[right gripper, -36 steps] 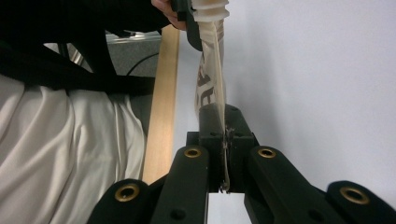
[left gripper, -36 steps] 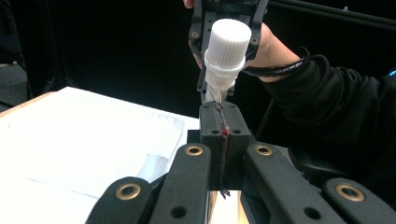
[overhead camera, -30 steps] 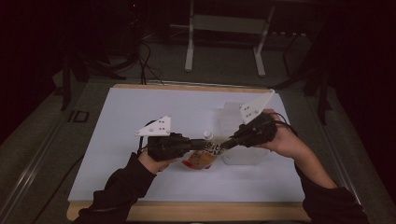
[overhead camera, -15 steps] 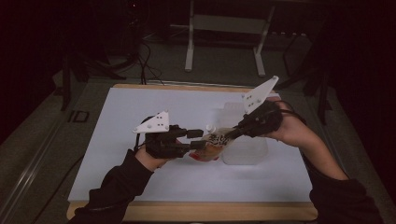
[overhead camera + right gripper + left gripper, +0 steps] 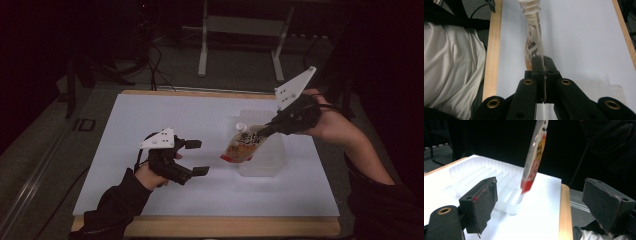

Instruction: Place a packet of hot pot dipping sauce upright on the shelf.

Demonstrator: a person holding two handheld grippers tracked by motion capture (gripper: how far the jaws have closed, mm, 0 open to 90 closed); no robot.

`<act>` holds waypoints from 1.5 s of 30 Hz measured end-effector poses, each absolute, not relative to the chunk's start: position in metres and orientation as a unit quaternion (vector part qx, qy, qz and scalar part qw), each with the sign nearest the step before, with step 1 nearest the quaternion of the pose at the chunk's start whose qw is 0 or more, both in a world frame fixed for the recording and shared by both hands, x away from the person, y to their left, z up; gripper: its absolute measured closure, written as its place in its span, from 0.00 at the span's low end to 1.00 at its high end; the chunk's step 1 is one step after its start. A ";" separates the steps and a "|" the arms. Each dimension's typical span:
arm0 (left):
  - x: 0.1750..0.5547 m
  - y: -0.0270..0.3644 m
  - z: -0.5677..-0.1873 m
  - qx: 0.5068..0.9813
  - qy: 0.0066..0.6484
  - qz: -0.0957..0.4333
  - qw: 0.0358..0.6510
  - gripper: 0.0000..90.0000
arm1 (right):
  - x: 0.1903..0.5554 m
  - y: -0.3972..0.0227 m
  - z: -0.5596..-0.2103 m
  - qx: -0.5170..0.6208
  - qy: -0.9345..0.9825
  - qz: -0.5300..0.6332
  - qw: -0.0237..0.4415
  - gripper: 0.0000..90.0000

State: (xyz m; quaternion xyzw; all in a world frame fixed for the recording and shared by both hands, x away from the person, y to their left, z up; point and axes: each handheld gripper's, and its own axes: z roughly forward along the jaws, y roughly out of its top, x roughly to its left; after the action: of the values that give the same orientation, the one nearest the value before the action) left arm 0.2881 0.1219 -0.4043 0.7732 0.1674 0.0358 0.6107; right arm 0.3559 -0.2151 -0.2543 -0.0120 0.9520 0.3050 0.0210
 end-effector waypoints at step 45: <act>0.259 0.189 -0.490 0.799 0.276 0.082 0.529 0.01 | 0.406 -0.268 -0.336 0.053 0.970 0.232 0.057 1.00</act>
State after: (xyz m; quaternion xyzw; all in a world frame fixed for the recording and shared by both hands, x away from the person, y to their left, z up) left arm 0.2590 0.1885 -0.4905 0.7986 0.2758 0.0824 0.5286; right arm 0.4061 -0.2678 -0.3365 0.0533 0.9697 0.2316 0.0573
